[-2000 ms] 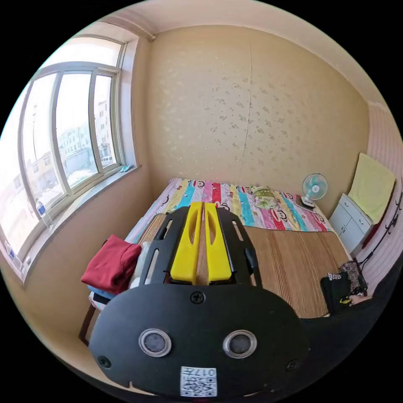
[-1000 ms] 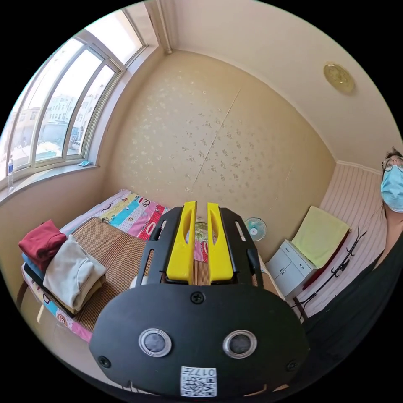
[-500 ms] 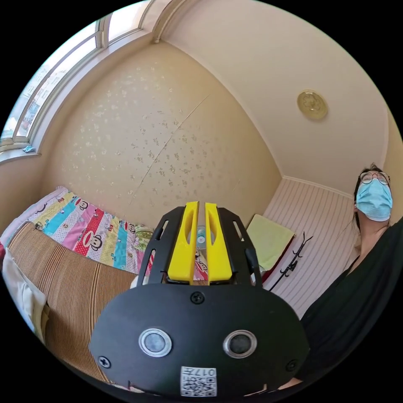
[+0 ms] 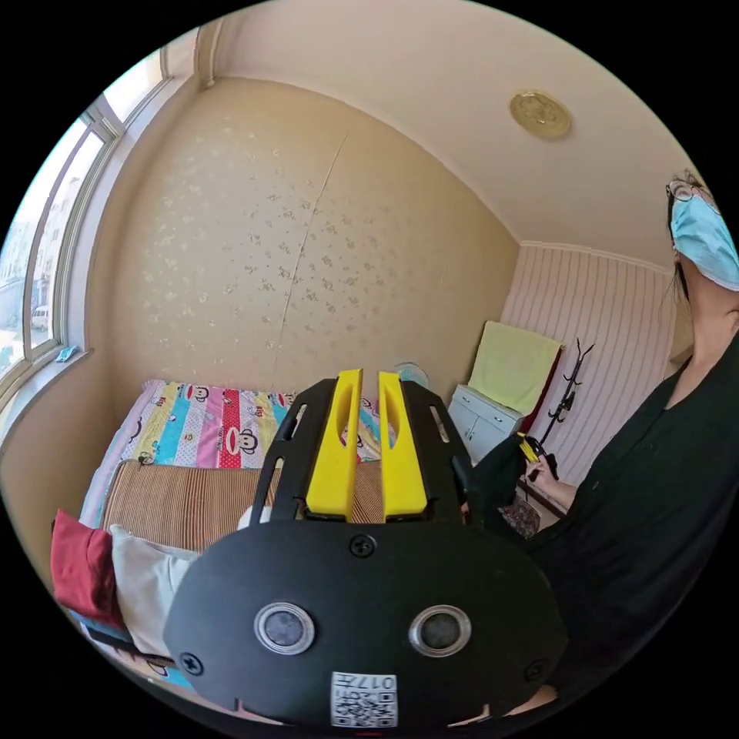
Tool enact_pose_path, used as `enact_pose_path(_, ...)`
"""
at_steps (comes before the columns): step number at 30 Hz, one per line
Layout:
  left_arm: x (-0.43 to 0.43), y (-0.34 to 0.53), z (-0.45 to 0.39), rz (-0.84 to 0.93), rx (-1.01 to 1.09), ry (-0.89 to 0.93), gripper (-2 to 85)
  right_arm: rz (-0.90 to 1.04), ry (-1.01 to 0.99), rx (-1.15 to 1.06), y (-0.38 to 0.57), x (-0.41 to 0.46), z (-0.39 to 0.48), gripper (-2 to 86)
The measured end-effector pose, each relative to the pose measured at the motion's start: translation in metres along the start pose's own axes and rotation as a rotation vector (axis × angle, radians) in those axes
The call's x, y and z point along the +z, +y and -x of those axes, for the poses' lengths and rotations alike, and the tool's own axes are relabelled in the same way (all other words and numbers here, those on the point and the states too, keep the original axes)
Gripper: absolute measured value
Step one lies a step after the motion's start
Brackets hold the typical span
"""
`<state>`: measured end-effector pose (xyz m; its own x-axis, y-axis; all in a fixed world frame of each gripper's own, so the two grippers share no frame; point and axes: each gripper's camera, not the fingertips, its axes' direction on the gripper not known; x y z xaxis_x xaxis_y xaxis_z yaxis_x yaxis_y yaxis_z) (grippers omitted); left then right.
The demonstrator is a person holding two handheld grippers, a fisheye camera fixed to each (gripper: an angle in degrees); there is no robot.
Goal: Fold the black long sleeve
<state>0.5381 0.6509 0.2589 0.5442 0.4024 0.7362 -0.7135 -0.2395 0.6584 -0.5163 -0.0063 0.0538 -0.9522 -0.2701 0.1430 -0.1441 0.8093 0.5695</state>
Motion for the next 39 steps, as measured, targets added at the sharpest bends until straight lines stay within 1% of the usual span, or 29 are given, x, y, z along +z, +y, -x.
enact_pose_path(1, -0.001, 0.008, 0.009, 0.033, -0.038, 0.003, 5.6, 0.027, -0.03, -0.013, 0.002, 0.015, 0.007, -0.5)
enact_pose_path(3, -0.002, 0.021, 0.019, 0.066, -0.076, 0.02, 7.0, 0.158, -0.104, -0.049, 0.015, 0.081, 0.032, -0.2)
enact_pose_path(4, -0.001, 0.03, 0.024, 0.079, -0.099, 0.038, 7.3, 0.194, -0.118, -0.048, 0.019, 0.098, 0.037, -0.1)
enact_pose_path(6, 0.0, 0.041, 0.03, 0.082, -0.126, 0.077, 7.6, 0.327, -0.194, -0.026, 0.045, 0.167, 0.055, 0.2)
enact_pose_path(7, 0.001, 0.048, 0.032, 0.079, -0.134, 0.11, 7.7, 0.358, -0.224, -0.017, 0.053, 0.183, 0.059, 0.2)
enact_pose_path(9, 0.004, 0.056, 0.035, 0.084, -0.138, 0.143, 7.9, 0.455, -0.377, 0.044, 0.092, 0.244, 0.074, 0.5)
enact_pose_path(10, 0.007, 0.059, 0.036, 0.097, -0.144, 0.151, 8.0, 0.466, -0.423, 0.055, 0.103, 0.256, 0.079, 0.5)
enact_pose_path(12, 0.01, 0.061, 0.04, 0.109, -0.165, 0.15, 9.9, 0.533, -0.612, 0.099, 0.149, 0.297, 0.099, 0.8)
enact_pose_path(14, 0.011, 0.064, 0.042, 0.101, -0.196, 0.134, 12.0, 0.627, -0.693, 0.104, 0.182, 0.317, 0.114, 1.0)
enact_pose_path(16, 0.012, 0.068, 0.045, 0.075, -0.252, 0.104, 13.5, 0.76, -0.698, 0.064, 0.217, 0.332, 0.129, 1.2)
enact_pose_path(18, 0.01, 0.072, 0.05, 0.034, -0.277, 0.121, 12.6, 0.968, -0.629, -0.02, 0.263, 0.348, 0.143, 1.3)
enact_pose_path(20, 0.009, 0.077, 0.058, 0.024, -0.312, 0.105, 10.3, 1.068, -0.57, -0.063, 0.293, 0.352, 0.143, 1.2)
enact_pose_path(21, 0.01, 0.082, 0.067, 0.019, -0.339, 0.123, 8.4, 1.094, -0.566, -0.043, 0.307, 0.352, 0.137, 1.2)
enact_pose_path(23, 0.01, 0.089, 0.084, -0.003, -0.392, 0.231, 6.3, 1.082, -0.573, 0.035, 0.318, 0.349, 0.122, 1.1)
enact_pose_path(25, 0.009, 0.096, 0.101, -0.087, -0.442, 0.373, 5.1, 1.062, -0.6, 0.096, 0.324, 0.342, 0.107, 1.1)
enact_pose_path(27, 0.003, 0.095, 0.107, -0.158, -0.428, 0.419, 4.7, 1.044, -0.536, 0.092, 0.326, 0.328, 0.094, 1.0)
enact_pose_path(28, 0.001, 0.088, 0.108, -0.164, -0.392, 0.419, 4.6, 1.045, -0.495, 0.072, 0.326, 0.324, 0.092, 1.0)
enact_pose_path(29, 0.002, 0.082, 0.106, -0.147, -0.36, 0.407, 4.6, 1.054, -0.388, 0.029, 0.326, 0.316, 0.088, 1.0)
enact_pose_path(30, 0.007, 0.067, 0.099, -0.056, -0.265, 0.345, 4.5, 1.08, -0.257, -0.015, 0.327, 0.309, 0.085, 0.9)
enact_pose_path(31, 0.022, 0.05, 0.084, 0.109, -0.133, 0.245, 4.4, 1.097, -0.189, -0.037, 0.329, 0.307, 0.084, 0.9)
enact_pose_path(32, 0.033, 0.041, 0.075, 0.223, -0.064, 0.186, 4.4, 1.119, -0.05, -0.087, 0.333, 0.302, 0.083, 0.9)
enact_pose_path(33, 0.058, 0.03, 0.057, 0.435, 0.044, 0.034, 4.4, 1.108, 0.081, -0.139, 0.336, 0.296, 0.083, 0.9)
enact_pose_path(34, 0.075, 0.026, 0.045, 0.515, 0.12, -0.06, 4.3, 1.094, 0.135, -0.158, 0.337, 0.293, 0.083, 0.8)
enact_pose_path(35, 0.079, 0.026, 0.042, 0.502, 0.138, -0.057, 4.3, 1.062, 0.211, -0.17, 0.337, 0.287, 0.081, 0.8)
enact_pose_path(36, 0.08, 0.024, 0.044, 0.421, 0.122, 0.035, 4.2, 1.014, 0.245, -0.156, 0.335, 0.281, 0.078, 0.8)
enact_pose_path(37, 0.08, 0.023, 0.058, 0.336, 0.024, 0.166, 4.0, 0.977, 0.256, -0.145, 0.333, 0.278, 0.077, 0.8)
enact_pose_path(38, 0.081, 0.024, 0.068, 0.307, -0.046, 0.213, 4.0, 0.88, 0.266, -0.124, 0.326, 0.269, 0.076, 0.8)
enact_pose_path(39, 0.084, 0.029, 0.085, 0.25, -0.144, 0.309, 4.0, 0.727, 0.266, -0.094, 0.318, 0.255, 0.076, 0.8)
